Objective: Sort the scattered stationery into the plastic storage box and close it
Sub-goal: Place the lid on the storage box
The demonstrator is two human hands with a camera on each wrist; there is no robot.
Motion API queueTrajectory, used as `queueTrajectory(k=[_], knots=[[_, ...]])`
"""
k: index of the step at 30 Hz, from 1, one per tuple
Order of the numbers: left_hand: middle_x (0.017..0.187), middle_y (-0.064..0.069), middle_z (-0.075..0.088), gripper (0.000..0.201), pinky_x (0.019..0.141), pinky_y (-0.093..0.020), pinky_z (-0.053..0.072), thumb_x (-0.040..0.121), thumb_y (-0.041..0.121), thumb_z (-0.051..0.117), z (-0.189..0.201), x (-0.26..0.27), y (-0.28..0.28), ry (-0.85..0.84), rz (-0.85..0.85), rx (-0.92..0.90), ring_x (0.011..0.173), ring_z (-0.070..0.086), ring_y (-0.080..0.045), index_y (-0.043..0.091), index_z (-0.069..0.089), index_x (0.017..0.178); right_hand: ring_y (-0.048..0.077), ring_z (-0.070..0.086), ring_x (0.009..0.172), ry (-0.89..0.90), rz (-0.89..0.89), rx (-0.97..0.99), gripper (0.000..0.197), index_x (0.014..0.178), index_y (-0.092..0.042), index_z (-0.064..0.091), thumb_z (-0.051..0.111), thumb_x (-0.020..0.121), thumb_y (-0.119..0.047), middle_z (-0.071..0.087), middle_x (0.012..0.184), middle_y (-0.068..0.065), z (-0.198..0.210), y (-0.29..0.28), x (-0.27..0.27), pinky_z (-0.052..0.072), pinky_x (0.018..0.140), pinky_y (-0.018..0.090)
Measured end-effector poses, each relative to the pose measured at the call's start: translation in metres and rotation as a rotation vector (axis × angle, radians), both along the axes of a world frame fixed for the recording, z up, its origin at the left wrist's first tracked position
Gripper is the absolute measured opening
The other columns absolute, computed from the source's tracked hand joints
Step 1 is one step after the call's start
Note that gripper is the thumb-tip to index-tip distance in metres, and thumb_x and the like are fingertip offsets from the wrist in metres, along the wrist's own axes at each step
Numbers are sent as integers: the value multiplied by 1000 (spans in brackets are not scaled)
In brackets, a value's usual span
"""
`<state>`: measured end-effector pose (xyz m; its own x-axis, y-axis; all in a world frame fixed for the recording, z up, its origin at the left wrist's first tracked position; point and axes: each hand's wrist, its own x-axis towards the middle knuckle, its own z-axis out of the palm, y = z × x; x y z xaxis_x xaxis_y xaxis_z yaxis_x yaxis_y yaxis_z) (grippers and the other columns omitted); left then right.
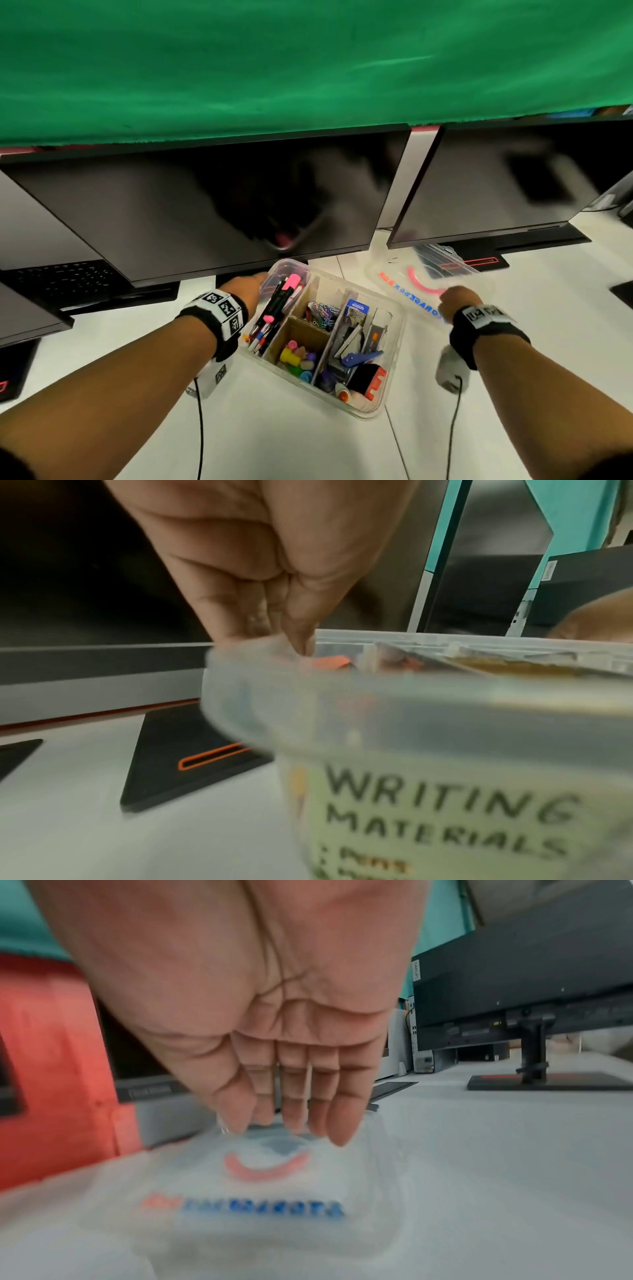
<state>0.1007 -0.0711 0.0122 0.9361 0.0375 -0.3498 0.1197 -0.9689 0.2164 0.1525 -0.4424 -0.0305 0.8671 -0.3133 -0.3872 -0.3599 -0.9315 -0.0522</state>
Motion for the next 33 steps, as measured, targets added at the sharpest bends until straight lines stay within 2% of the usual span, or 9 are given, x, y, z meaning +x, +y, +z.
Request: queueTrajectory(k=[3,8,10,13,15,19,25,29,33], knots=[[133,-11,55,51,99,-31,42,97,13,37,-3,-7,1,-18,12,-14,120,54,-29,30,31,144,23,42,134,74,33,-14,46,141,-9,37,40,96,-18,42,146,9,-28,-4,-21,33,111,29],[137,-14,51,53,104,-39,44,95,20,40,-13,-9,8,7,64,42,124,51,-32,31,26,145,24,27,143,69,71,39,57,149,-9,15,33,95,-12,21,156,8,-67,-6,-31,24,116,31],[138,-13,51,56,105,-38,43,94,16,41,-14,-13,12,-10,85,55,125,51,-31,31,26,146,26,30,141,51,85,43,54,146,-8,24,38,94,-14,23,155,9,-79,-6,-34,28,115,33],[134,-10,55,61,103,-35,44,93,7,45,-17,-15,18,-50,94,64,123,53,-28,29,26,146,26,44,126,-14,66,-28,42,135,-22,42,43,93,-20,42,142,3,-84,0,-47,41,103,39],[133,-11,56,61,101,-35,44,93,6,46,-16,-17,20,-64,101,65,121,55,-28,29,26,146,24,47,121,-35,76,-86,37,130,-26,47,41,94,-22,48,133,1,-84,4,-55,41,97,39],[136,-13,53,59,102,-35,43,94,9,44,-17,-24,27,-50,104,76,122,53,-29,27,23,147,21,50,116,-23,143,-125,33,126,-24,48,40,94,-24,52,123,1,-83,17,-70,42,95,37],[132,-11,56,56,98,-34,45,94,7,45,-14,-42,46,-38,115,82,118,56,-27,23,29,145,23,58,112,-1,197,-98,34,125,-11,50,34,95,-15,56,122,8,-69,46,-87,48,91,30],[136,-9,53,60,102,-32,43,91,3,47,-12,-58,70,-21,116,99,123,53,-25,21,28,146,26,59,107,-133,197,-88,31,120,-8,49,42,89,-8,59,116,12,-42,79,-96,50,87,32],[139,-10,50,63,103,-30,42,91,3,49,-9,-74,100,-4,139,111,125,52,-25,18,25,147,30,60,101,-282,184,-69,37,120,-9,48,47,84,-4,64,107,13,-2,118,-101,51,81,36]])
